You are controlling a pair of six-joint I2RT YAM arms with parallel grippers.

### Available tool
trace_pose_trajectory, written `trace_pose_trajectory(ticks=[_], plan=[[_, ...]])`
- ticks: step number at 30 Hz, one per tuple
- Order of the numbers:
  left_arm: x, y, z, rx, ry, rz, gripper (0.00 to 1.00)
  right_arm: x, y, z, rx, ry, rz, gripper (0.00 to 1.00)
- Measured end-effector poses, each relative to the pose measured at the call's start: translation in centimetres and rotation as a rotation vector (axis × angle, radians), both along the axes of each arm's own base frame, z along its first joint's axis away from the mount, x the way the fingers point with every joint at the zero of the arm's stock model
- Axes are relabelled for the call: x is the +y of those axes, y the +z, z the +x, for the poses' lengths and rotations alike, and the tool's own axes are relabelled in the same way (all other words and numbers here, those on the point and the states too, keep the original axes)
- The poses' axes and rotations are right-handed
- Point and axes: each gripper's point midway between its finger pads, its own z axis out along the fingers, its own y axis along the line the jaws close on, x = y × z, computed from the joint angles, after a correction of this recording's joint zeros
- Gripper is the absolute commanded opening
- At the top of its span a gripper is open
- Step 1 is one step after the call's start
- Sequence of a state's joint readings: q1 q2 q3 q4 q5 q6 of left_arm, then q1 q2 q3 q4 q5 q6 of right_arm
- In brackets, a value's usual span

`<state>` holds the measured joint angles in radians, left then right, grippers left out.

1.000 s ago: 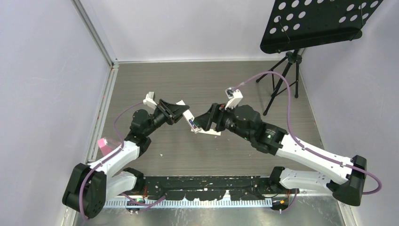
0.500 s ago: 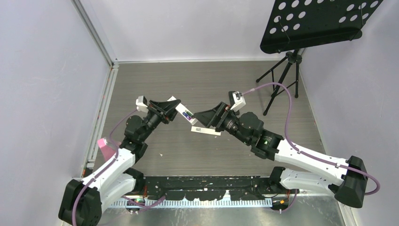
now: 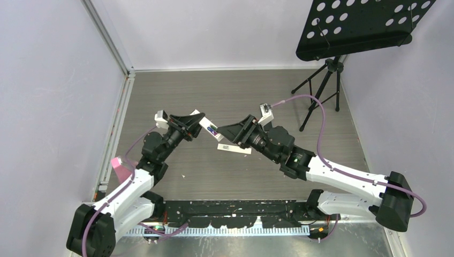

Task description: Load the batteries into the remote control

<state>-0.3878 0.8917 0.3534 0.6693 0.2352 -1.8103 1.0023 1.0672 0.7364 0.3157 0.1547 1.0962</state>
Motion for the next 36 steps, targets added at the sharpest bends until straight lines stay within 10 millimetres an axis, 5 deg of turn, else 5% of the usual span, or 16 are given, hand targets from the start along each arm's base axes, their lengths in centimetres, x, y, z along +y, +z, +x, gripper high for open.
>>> trace_pose_trajectory(ticks=[13, 27, 29, 36], plan=[[-0.1, -0.2, 0.1, 0.010, -0.005, -0.005, 0.00, 0.8, -0.3, 0.2, 0.029, 0.010, 0.025, 0.49], [-0.2, 0.3, 0.0, -0.050, -0.009, 0.020, 0.00, 1.2, -0.7, 0.3, 0.072, 0.005, 0.042, 0.30], [-0.1, 0.4, 0.0, -0.058, -0.009, 0.024, 0.00, 1.2, -0.7, 0.4, 0.076, 0.003, 0.044, 0.34], [-0.8, 1.1, -0.8, -0.140, -0.052, 0.089, 0.00, 0.9, -1.1, 0.8, 0.075, 0.004, 0.028, 0.69]])
